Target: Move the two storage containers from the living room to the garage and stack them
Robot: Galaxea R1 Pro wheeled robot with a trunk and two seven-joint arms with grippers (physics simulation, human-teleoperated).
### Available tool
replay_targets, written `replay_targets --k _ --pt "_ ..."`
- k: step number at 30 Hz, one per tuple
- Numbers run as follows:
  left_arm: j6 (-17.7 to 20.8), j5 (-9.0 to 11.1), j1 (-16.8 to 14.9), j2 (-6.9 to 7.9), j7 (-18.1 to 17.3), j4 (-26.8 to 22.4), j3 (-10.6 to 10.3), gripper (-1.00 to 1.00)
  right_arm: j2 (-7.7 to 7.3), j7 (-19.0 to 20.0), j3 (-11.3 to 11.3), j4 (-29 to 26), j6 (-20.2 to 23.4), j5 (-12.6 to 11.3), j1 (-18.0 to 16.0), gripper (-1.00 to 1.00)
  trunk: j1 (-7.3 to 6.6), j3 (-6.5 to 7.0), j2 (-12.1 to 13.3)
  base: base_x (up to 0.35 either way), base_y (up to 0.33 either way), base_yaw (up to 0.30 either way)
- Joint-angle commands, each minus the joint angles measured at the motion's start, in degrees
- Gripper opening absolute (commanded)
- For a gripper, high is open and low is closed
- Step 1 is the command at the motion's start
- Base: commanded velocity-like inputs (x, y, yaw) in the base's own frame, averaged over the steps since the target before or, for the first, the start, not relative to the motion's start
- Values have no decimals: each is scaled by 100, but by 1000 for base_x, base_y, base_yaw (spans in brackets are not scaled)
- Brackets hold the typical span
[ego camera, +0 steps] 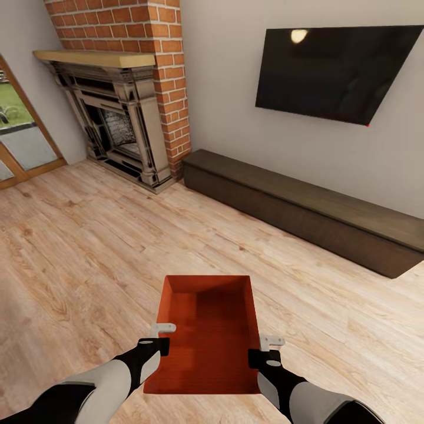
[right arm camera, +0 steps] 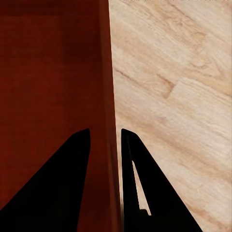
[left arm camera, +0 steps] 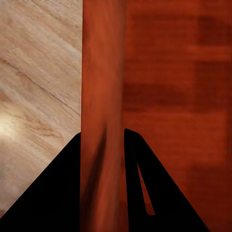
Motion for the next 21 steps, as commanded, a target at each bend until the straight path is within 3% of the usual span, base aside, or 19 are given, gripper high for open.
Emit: replay_targets --k 1,11,21 --pt "32 60 -3 22 217 20 -27 -100 -14 -17 293 -1 -192 -5 -4 -100 1 -6 -6 0 0 0" --pt "31 60 -3 22 217 20 -27 -100 4 -60 302 -1 -159 -15 -4 -100 1 -6 -6 0 0 -7" --pt "31 59 -3 22 217 20 -23 -100 16 -90 294 -1 -149 -13 -4 -100 1 -6 -6 0 0 -225"
